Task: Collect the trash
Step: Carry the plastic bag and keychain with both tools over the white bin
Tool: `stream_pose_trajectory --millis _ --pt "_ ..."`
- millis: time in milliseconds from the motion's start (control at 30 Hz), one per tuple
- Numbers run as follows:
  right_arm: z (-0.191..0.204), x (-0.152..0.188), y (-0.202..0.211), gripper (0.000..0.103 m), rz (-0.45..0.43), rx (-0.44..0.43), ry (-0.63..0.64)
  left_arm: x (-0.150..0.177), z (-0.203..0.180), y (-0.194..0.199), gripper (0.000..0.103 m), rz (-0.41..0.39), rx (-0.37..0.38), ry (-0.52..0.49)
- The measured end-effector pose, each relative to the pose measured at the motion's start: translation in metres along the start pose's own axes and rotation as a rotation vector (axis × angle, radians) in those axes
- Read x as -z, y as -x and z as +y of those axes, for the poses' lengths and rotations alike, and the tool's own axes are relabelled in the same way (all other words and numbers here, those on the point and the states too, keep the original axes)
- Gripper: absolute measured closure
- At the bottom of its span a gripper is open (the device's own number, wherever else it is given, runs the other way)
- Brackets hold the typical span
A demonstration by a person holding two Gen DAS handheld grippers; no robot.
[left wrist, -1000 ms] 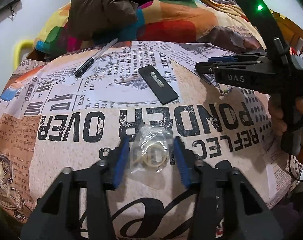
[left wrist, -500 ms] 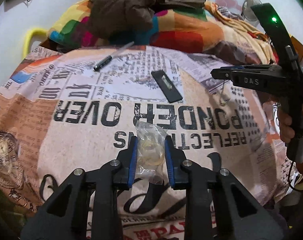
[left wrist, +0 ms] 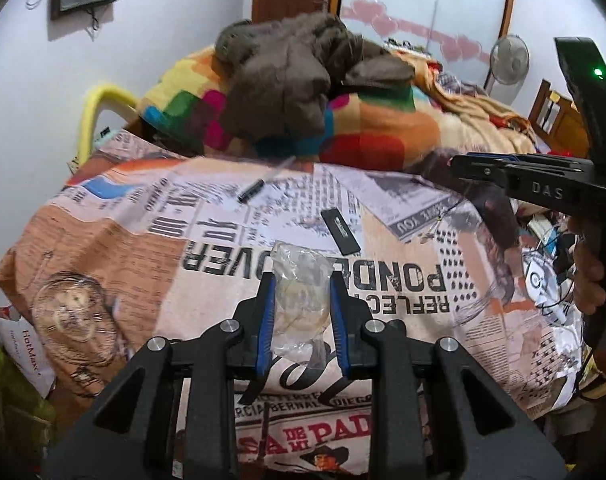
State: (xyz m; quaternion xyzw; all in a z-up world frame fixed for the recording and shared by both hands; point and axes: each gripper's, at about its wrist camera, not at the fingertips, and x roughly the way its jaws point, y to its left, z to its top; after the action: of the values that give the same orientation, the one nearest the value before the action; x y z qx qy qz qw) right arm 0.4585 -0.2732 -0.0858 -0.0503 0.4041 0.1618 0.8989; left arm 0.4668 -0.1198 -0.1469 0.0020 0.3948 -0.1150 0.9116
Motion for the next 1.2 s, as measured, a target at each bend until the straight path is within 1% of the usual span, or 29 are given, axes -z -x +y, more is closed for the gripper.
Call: stream_pose_trajectory --millis 267,433,567,667,867,1067,1200 --pt "0.045 -0.008 0.047 0.084 -0.077 -0.031 0.058 0.005 0.027 0.062 0.078 -0.075 -0.025 0.058" --pt "0.079 -0.007 0.066 0.084 -0.106 -0.061 0.102 0.019 0.051 0.100 0.078 -0.111 -0.054 0.096" --pt "0.112 -0.007 0.076 0.084 -0.126 -0.094 0.138 0.033 0.075 0.129 0.078 -0.143 -0.093 0.131" --pt "0.137 -0.006 0.079 0.084 -0.138 -0.125 0.171 0.046 0.096 0.154 0.078 -0.166 -0.128 0.155" --pt "0.191 0.002 0.078 0.084 -0.132 -0.193 0.231 0.077 0.137 0.195 0.078 -0.193 -0.189 0.217" --pt "0.245 0.010 0.077 0.084 -0.118 -0.272 0.286 0.113 0.177 0.221 0.078 -0.190 -0.251 0.287" --pt "0.278 0.018 0.075 0.084 -0.103 -0.320 0.320 0.143 0.206 0.234 0.078 -0.181 -0.287 0.348"
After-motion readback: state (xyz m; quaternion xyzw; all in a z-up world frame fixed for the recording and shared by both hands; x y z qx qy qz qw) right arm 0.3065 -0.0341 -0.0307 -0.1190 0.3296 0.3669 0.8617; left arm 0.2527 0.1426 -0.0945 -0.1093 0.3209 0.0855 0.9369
